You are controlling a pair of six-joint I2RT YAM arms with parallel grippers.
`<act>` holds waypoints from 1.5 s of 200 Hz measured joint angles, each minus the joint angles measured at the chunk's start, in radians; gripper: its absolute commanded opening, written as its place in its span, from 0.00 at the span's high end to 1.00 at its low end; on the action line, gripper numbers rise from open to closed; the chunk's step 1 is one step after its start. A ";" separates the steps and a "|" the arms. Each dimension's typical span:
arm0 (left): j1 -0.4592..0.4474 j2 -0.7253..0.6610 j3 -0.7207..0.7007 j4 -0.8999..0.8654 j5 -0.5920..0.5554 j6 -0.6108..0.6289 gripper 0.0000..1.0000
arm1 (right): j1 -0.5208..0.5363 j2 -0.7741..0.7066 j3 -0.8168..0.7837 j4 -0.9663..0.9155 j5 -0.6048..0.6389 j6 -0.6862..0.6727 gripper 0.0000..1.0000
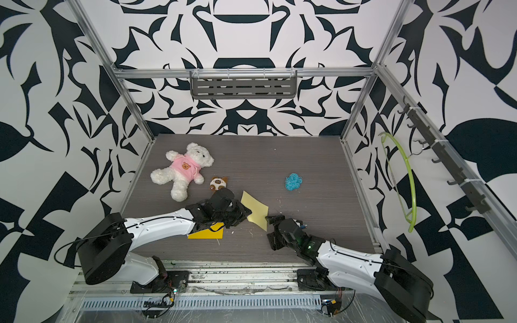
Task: Fold the square paper diagonally
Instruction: Pick up the paper from the center of the board.
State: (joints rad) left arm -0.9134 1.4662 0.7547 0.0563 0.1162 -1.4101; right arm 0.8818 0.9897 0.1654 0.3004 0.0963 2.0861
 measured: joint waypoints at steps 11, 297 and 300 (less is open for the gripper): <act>0.000 0.000 0.000 0.003 0.000 -0.003 0.70 | 0.002 0.023 0.007 0.022 0.002 0.002 0.22; -0.007 0.000 -0.027 0.014 0.000 -0.015 0.71 | 0.005 0.033 0.034 0.011 0.100 0.013 0.78; -0.007 0.000 -0.027 0.014 0.001 -0.015 0.71 | 0.005 0.035 0.034 0.011 0.098 0.005 0.81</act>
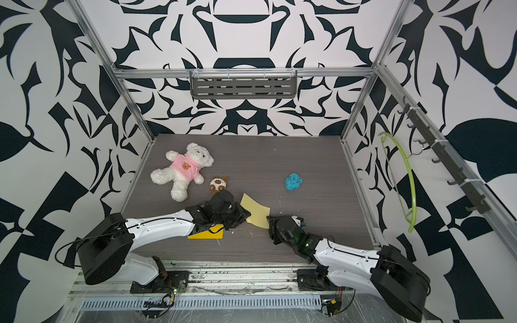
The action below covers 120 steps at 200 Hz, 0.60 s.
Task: Fold the square paper diagonally
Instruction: Pick up the paper from the center of the board.
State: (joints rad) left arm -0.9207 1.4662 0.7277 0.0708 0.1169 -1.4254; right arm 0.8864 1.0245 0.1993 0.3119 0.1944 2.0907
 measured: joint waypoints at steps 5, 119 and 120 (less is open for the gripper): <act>0.000 0.000 0.000 0.000 0.000 0.000 0.71 | 0.000 0.005 0.000 0.001 -0.001 0.005 0.86; 0.000 -0.087 -0.008 -0.104 -0.042 0.066 0.16 | -0.006 -0.087 0.053 -0.106 0.055 -0.203 1.00; 0.000 -0.089 -0.008 -0.106 -0.043 0.070 0.16 | -0.008 -0.089 0.056 -0.110 0.053 -0.212 1.00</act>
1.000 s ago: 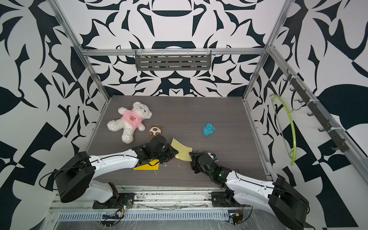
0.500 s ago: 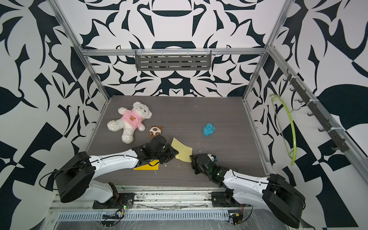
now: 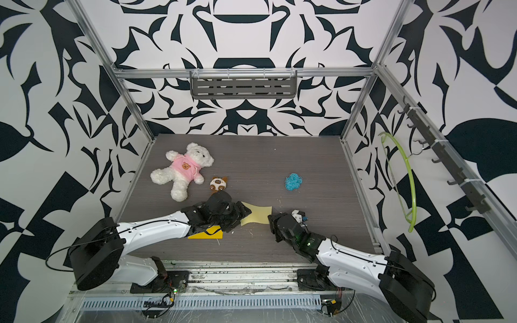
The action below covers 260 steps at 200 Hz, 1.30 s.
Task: Fold the square paper diagonally
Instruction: Pick up the paper from the center of the board.
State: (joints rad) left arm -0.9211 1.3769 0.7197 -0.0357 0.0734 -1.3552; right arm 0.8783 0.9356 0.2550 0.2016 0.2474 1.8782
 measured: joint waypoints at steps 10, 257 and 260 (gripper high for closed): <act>0.001 -0.028 0.000 -0.023 -0.015 0.011 0.12 | -0.013 -0.008 0.023 -0.030 -0.007 -0.048 1.00; 0.220 -0.329 -0.193 0.323 0.201 0.668 0.03 | -0.406 0.252 1.170 -0.941 -0.866 -1.484 1.00; 0.220 -0.328 -0.195 0.332 0.208 0.673 0.03 | -0.406 0.251 1.174 -0.948 -0.871 -1.490 1.00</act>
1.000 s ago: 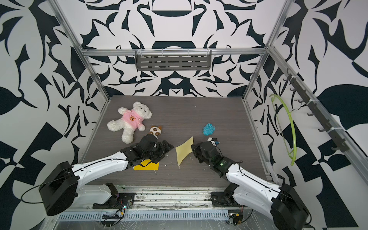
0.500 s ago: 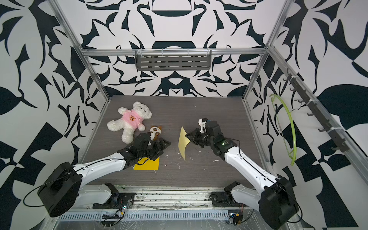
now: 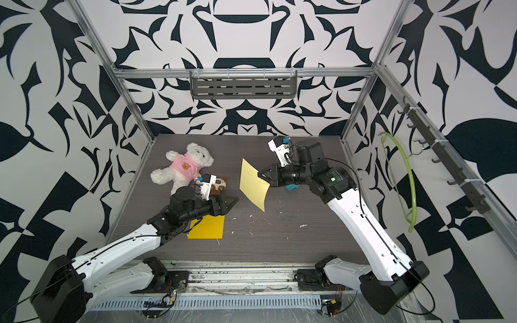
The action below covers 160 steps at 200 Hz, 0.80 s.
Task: Fold the square paper diagonally
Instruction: Pick up the paper from the center of the board.
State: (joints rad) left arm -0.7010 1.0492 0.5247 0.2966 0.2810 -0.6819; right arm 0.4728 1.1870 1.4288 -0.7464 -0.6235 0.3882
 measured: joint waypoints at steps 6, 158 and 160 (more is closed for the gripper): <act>0.000 0.005 -0.006 0.034 0.019 0.010 0.04 | 0.000 -0.002 0.005 -0.011 -0.012 -0.008 1.00; 0.000 0.027 -0.045 0.584 0.246 -0.091 0.05 | 0.000 -0.152 -0.040 0.198 -0.285 0.196 1.00; 0.000 0.028 -0.045 0.589 0.248 -0.093 0.05 | 0.000 -0.152 -0.041 0.198 -0.285 0.196 1.00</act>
State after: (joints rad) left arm -0.7006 1.0771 0.4793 0.8852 0.5285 -0.7750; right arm 0.4728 1.0348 1.3876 -0.5480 -0.9085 0.5846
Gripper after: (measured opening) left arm 0.961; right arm 0.049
